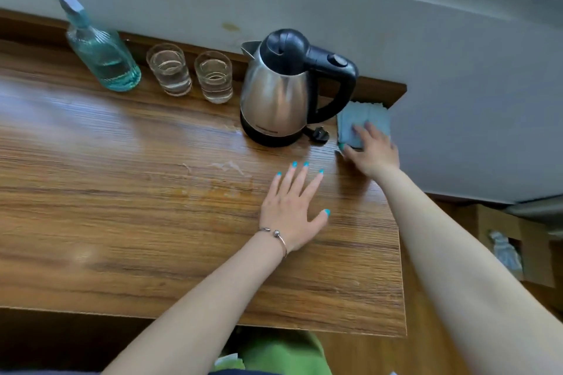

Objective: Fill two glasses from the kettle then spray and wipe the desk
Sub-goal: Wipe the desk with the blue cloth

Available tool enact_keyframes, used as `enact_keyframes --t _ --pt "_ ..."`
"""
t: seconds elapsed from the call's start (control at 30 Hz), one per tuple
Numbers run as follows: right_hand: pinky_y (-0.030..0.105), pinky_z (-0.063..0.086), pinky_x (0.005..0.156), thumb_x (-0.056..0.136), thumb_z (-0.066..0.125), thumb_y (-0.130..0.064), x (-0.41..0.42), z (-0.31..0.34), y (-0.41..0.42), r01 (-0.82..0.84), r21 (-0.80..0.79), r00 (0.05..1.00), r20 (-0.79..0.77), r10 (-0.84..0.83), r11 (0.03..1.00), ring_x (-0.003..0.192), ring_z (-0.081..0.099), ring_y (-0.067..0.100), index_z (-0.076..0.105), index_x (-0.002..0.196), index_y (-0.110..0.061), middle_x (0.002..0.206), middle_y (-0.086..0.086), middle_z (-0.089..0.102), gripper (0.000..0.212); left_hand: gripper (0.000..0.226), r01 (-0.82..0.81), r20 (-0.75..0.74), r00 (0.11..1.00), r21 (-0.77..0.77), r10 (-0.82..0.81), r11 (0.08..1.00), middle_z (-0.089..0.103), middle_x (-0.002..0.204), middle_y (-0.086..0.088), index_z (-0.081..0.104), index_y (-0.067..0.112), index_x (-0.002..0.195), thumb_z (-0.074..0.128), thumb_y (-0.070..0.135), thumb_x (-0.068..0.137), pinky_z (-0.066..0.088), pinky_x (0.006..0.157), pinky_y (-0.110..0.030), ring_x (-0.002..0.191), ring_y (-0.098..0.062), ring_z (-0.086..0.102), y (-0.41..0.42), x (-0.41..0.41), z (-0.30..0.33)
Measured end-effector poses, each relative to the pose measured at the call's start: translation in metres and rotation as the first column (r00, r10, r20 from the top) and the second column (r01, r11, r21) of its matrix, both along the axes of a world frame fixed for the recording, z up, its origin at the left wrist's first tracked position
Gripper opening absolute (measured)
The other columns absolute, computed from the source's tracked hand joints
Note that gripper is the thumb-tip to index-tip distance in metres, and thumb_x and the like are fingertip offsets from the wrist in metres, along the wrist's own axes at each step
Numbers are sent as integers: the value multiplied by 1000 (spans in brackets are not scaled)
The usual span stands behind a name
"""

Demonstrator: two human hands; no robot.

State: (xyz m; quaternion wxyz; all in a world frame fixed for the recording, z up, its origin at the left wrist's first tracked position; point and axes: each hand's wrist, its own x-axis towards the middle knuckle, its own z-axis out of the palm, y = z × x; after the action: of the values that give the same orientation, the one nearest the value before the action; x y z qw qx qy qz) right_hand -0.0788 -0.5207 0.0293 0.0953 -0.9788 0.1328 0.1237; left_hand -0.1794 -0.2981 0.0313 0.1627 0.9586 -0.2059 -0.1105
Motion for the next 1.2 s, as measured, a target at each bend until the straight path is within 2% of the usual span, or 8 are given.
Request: enact_keyframes --t 0.2,0.33,0.47,0.57,0.73,0.9,1.07,1.2 --pt "45 30 111 91 35 -64 -48 1 -1 -147 -94 988 -56 142 985 143 31 23 35 146 -41 155 -8 33 59 77 -92 -31 995 88 95 992 -1 166 0 -1 35 156 31 64 92 -3 122 -41 151 -20 -8 -7 9 -3" --pt "40 38 96 90 28 -64 -76 0 14 -119 -97 979 152 133 988 121 50 22 61 122 -38 130 -5 58 53 77 -114 -17 993 116 117 987 -1 165 1 -1 35 156 29 65 91 -8 121 -39 151 -19 -10 7 -8 -5" --pt "52 5 120 96 23 -63 -51 -19 20 -121 -53 992 -27 119 991 152 2 26 11 152 -47 164 -6 4 59 76 -116 16 993 164 115 980 1 165 0 -1 34 156 24 64 91 -6 121 -40 152 -20 -6 30 -31 -9" --pt "55 2 120 94 9 -65 -59 -33 25 -166 -85 986 -34 164 982 153 -3 25 -4 151 -49 165 -10 -2 61 76 -135 29 991 167 132 977 5 164 -1 -1 33 156 26 63 91 1 122 -42 152 -22 0 51 -43 -10" --pt "49 4 117 91 13 -65 -120 -29 68 -246 -73 968 -64 242 966 152 3 23 8 152 -48 164 -11 6 64 76 -120 72 991 170 109 978 12 163 -3 3 32 156 31 61 92 6 122 -43 151 -25 8 93 -56 -12" --pt "46 22 105 92 27 -59 -180 -22 143 -216 -108 976 -11 216 970 140 36 30 42 144 -39 154 -3 40 57 75 -149 78 988 177 137 973 20 162 -6 10 29 156 29 61 91 10 121 -44 151 -26 14 147 -60 -14" --pt "54 3 118 94 10 -60 -162 -25 158 -88 -134 994 -76 79 987 152 6 26 12 153 -46 163 -8 14 60 76 -207 85 978 211 193 955 13 163 -8 10 25 156 20 65 93 5 121 -44 151 -26 8 232 -43 -19" --pt "54 5 118 93 10 -59 -178 -26 229 -41 -91 997 -75 34 995 152 9 26 10 154 -42 164 -9 14 64 81 -227 75 974 255 215 940 16 162 -12 16 19 155 19 67 91 8 122 -48 150 -28 11 298 -24 -23"
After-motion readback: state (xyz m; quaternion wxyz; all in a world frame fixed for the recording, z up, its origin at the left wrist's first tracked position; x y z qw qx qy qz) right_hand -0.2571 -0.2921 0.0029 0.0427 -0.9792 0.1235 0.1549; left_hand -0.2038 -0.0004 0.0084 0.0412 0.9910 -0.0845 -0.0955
